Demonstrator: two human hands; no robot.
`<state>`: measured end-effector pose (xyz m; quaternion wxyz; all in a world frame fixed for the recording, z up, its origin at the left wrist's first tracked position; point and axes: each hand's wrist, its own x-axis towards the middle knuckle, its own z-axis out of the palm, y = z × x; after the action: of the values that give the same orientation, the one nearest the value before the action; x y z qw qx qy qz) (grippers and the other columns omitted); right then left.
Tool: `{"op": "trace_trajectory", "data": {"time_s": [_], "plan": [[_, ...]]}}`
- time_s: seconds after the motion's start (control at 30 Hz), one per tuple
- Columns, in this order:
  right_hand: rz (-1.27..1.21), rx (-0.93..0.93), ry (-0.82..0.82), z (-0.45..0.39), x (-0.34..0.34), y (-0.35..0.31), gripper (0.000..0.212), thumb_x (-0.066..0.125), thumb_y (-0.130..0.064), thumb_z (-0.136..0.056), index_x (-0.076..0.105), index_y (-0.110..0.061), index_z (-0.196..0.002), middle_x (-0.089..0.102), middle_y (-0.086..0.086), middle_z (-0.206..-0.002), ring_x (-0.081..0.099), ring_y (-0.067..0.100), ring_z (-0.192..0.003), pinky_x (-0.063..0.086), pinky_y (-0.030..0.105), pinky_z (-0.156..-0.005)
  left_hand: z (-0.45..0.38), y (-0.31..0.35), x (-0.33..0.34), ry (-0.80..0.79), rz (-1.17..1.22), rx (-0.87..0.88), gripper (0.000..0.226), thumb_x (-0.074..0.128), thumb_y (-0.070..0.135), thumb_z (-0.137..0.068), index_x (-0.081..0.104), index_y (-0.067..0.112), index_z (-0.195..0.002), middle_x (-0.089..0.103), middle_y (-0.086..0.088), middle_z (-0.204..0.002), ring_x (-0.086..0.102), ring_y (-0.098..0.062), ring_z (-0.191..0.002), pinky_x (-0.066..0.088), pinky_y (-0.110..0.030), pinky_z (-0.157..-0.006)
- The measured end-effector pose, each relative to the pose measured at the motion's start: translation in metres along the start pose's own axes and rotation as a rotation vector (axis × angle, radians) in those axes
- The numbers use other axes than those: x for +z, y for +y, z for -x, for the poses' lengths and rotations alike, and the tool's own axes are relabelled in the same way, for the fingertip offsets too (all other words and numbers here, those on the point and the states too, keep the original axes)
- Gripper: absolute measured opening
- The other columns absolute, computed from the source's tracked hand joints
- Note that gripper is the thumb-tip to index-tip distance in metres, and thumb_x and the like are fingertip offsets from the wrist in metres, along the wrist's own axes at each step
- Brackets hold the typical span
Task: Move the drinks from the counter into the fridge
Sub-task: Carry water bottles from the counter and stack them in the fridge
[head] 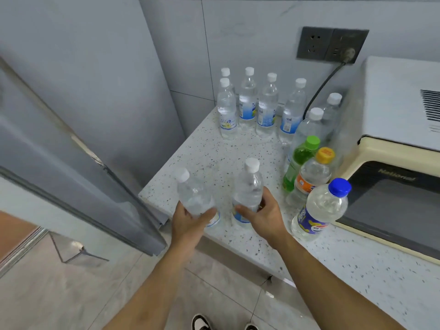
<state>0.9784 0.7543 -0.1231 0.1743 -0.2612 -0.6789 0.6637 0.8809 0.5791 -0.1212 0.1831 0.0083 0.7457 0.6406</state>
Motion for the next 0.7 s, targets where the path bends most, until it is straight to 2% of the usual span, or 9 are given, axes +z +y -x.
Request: {"op": "trace_trajectory", "data": {"time_s": [0.07,0.17,0.2,0.27,0.33,0.37,0.53,0.6,0.7], "plan": [[-0.081,0.060,-0.076,0.014,-0.002,-0.001,0.047,0.086,-0.018,-0.075,0.062,-0.029,-0.114,0.073,-0.006,-0.105,0.070,0.011,-0.097,0.058,0.025,-0.077,0.016,-0.005,-0.017,0.017,0.066,-0.039,0.065,0.091,0.040,-0.051,0.065,0.029,-0.109,0.075,0.011,-0.100,0.073,-0.010,-0.091,0.058,-0.021,-0.067],[-0.181,0.155,-0.195,0.037,0.002,0.002,0.042,0.084,-0.026,-0.074,0.065,-0.028,-0.111,0.075,0.000,-0.104,0.073,0.021,-0.094,0.060,0.029,-0.073,0.043,-0.011,-0.047,-0.004,0.128,-0.063,0.040,0.087,0.025,-0.067,0.071,0.028,-0.103,0.077,0.004,-0.102,0.074,-0.013,-0.088,0.057,-0.018,-0.063],[-0.209,0.195,-0.227,0.044,0.007,0.004,0.044,0.082,-0.031,-0.072,0.064,-0.026,-0.113,0.075,0.003,-0.105,0.073,0.025,-0.094,0.060,0.033,-0.075,0.054,-0.012,-0.057,-0.013,0.135,-0.072,0.042,0.087,0.029,-0.064,0.072,0.026,-0.103,0.077,0.001,-0.102,0.075,-0.015,-0.088,0.056,-0.018,-0.064],[-0.269,0.299,-0.287,0.059,0.022,0.010,0.053,0.077,-0.036,-0.069,0.064,-0.019,-0.116,0.075,0.011,-0.105,0.074,0.029,-0.094,0.060,0.037,-0.075,0.076,-0.014,-0.079,-0.021,0.129,-0.101,0.063,0.089,0.040,-0.052,0.070,0.019,-0.108,0.077,-0.005,-0.103,0.075,-0.022,-0.091,0.057,-0.023,-0.067],[-0.295,0.394,-0.365,0.073,0.040,0.016,0.055,0.073,-0.037,-0.070,0.064,-0.012,-0.118,0.075,0.015,-0.102,0.074,0.031,-0.091,0.059,0.036,-0.072,0.097,-0.021,-0.100,-0.030,0.115,-0.142,0.081,0.092,0.046,-0.047,0.065,0.012,-0.116,0.076,-0.011,-0.104,0.074,-0.029,-0.094,0.059,-0.030,-0.071],[-0.295,0.427,-0.413,0.080,0.050,0.020,0.053,0.071,-0.035,-0.073,0.063,-0.011,-0.119,0.075,0.016,-0.101,0.074,0.031,-0.091,0.059,0.036,-0.072,0.107,-0.026,-0.111,-0.024,0.106,-0.170,0.083,0.092,0.046,-0.048,0.063,0.011,-0.118,0.076,-0.012,-0.104,0.073,-0.031,-0.094,0.059,-0.033,-0.072],[-0.230,0.502,-0.654,0.122,0.101,0.035,0.057,0.075,-0.034,-0.075,0.061,-0.006,-0.122,0.073,0.020,-0.108,0.072,0.038,-0.097,0.059,0.042,-0.078,0.162,-0.070,-0.158,0.108,0.101,-0.334,0.036,0.076,0.015,-0.083,0.064,0.014,-0.116,0.078,-0.006,-0.098,0.075,-0.026,-0.089,0.059,-0.029,-0.067],[-0.174,0.497,-0.751,0.138,0.124,0.036,0.065,0.078,-0.038,-0.070,0.060,-0.005,-0.124,0.073,0.020,-0.109,0.072,0.039,-0.097,0.059,0.042,-0.078,0.183,-0.085,-0.175,0.182,0.170,-0.397,0.024,0.066,0.014,-0.091,0.065,0.014,-0.115,0.078,-0.007,-0.096,0.075,-0.026,-0.087,0.059,-0.028,-0.064],[-0.103,0.512,-0.846,0.162,0.159,0.036,0.067,0.080,-0.042,-0.063,0.061,-0.013,-0.121,0.074,0.015,-0.107,0.072,0.036,-0.096,0.060,0.043,-0.078,0.211,-0.101,-0.201,0.287,0.293,-0.443,0.025,0.059,0.024,-0.096,0.064,0.014,-0.118,0.076,-0.013,-0.100,0.074,-0.031,-0.090,0.060,-0.034,-0.068]]}}
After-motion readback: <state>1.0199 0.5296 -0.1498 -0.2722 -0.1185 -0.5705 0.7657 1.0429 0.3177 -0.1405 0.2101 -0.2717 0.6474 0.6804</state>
